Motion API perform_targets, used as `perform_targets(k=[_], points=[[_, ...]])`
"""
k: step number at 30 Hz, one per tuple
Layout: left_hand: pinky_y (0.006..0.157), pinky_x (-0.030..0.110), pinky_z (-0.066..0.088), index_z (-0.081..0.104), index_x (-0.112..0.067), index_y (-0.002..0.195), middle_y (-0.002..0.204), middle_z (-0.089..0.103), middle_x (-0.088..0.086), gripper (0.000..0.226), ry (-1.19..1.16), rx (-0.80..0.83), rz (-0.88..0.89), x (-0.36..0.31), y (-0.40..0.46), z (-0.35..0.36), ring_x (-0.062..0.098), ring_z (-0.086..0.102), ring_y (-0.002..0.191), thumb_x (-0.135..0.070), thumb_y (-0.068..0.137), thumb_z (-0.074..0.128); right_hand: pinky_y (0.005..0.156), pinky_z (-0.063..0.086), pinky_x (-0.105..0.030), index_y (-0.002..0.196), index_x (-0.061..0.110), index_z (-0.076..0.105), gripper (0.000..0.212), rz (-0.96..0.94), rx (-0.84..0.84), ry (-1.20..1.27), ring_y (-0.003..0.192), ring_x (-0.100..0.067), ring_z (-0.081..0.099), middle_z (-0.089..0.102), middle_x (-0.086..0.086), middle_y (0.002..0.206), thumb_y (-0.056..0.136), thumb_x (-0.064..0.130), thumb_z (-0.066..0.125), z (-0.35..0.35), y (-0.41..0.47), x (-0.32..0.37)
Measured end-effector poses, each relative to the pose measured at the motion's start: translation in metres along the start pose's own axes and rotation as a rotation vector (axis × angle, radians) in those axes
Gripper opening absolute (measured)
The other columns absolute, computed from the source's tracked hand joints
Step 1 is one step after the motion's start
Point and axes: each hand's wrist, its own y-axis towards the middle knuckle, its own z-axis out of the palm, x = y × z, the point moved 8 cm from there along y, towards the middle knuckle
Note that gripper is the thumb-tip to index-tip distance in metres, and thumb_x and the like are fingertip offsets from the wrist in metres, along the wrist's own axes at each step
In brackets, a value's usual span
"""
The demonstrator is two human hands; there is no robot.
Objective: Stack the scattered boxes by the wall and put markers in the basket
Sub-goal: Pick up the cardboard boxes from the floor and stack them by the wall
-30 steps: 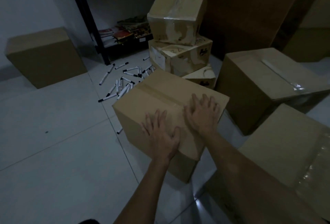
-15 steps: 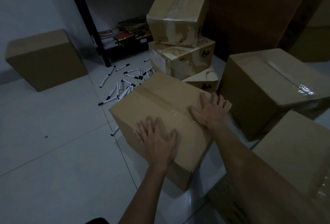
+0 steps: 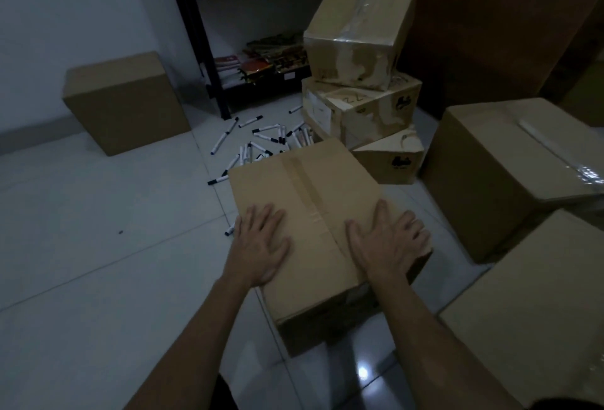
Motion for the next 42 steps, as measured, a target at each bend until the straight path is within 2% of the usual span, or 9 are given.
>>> perform_targets(k=[7,12,17,21,26,33,37,39,42], points=[[0.122,0.044,0.000,0.015,-0.035,0.155,0.164,0.006,-0.009,0.058,0.004,0.050,0.049,0.040,0.005,-0.012,0.020,-0.006,0.152,-0.051,0.101,0.028,0.082,0.031,-0.042,0.134,0.024,0.046,0.075,-0.019,-0.039,0.036,0.093,-0.030,0.040,0.045,-0.016,0.107,0.080,0.074,0.029,-0.007,-0.041,0.009],[0.122,0.050,0.009,0.026,-0.032,0.153,0.164,0.014,-0.005,0.053,-0.038,-0.057,-0.153,0.026,0.003,-0.011,0.025,0.002,0.152,-0.046,0.102,0.032,0.085,0.033,-0.043,0.139,0.027,0.038,0.076,-0.022,0.013,0.074,0.097,-0.031,0.042,0.044,-0.015,0.112,0.082,0.076,0.031,-0.005,-0.024,0.000],[0.120,0.051,0.018,0.025,-0.031,0.152,0.164,0.009,-0.001,0.059,-0.171,-0.125,-0.290,0.038,0.002,-0.008,0.026,0.002,0.151,-0.049,0.098,0.040,0.096,0.040,-0.045,0.152,0.034,0.015,0.079,-0.212,0.248,0.213,0.116,-0.036,0.047,0.037,-0.018,0.135,0.088,0.076,0.034,0.016,0.035,0.015],[0.119,0.048,0.022,0.026,-0.031,0.153,0.164,0.006,-0.006,0.062,-0.284,-0.109,-0.235,0.053,0.012,-0.008,0.019,0.009,0.151,-0.051,0.097,0.044,0.112,0.029,-0.049,0.155,0.042,0.003,0.084,-0.256,0.534,0.444,0.142,-0.038,0.030,0.017,-0.016,0.160,0.089,0.069,0.047,0.037,0.057,0.030],[0.120,0.045,0.022,0.025,-0.031,0.154,0.164,0.007,-0.009,0.060,-0.277,-0.065,-0.143,0.072,0.021,-0.017,0.015,0.012,0.150,-0.048,0.099,0.043,0.113,0.029,-0.046,0.155,0.043,0.005,0.087,-0.177,0.507,0.667,0.141,-0.035,0.031,0.024,-0.010,0.159,0.088,0.063,0.056,0.044,0.028,0.032],[0.119,0.042,0.022,0.022,-0.033,0.154,0.164,0.007,-0.011,0.061,-0.227,-0.008,-0.097,0.083,0.019,-0.026,0.013,0.015,0.150,-0.050,0.099,0.042,0.109,0.033,-0.045,0.155,0.042,0.004,0.084,-0.106,0.443,0.759,0.136,-0.033,0.036,0.030,-0.009,0.154,0.090,0.060,0.055,0.039,-0.007,0.035],[0.117,0.033,0.019,0.023,-0.030,0.154,0.164,0.007,-0.011,0.065,-0.382,-0.055,-0.163,0.086,0.014,-0.027,0.010,0.016,0.149,-0.045,0.097,0.050,0.112,0.032,-0.042,0.155,0.042,0.005,0.089,-0.114,0.490,0.861,0.140,-0.027,0.034,0.029,-0.003,0.158,0.088,0.055,0.062,0.039,-0.002,0.030],[0.116,0.029,0.016,0.019,-0.030,0.155,0.164,0.010,-0.009,0.068,-0.501,-0.065,-0.212,0.091,0.010,-0.025,0.011,0.016,0.149,-0.043,0.097,0.053,0.106,0.036,-0.033,0.155,0.043,0.005,0.092,-0.107,0.532,0.956,0.132,-0.018,0.039,0.031,0.007,0.155,0.087,0.051,0.066,0.040,0.006,0.028],[0.106,0.025,0.028,0.014,-0.036,0.155,0.158,0.022,-0.013,0.070,-0.677,-0.058,-0.307,0.102,0.001,-0.019,0.008,0.031,0.137,-0.043,0.097,0.053,0.083,0.044,-0.019,0.155,0.043,0.009,0.094,-0.093,0.625,1.073,0.115,-0.005,0.050,0.039,0.017,0.140,0.084,0.049,0.071,0.045,0.016,0.031]])
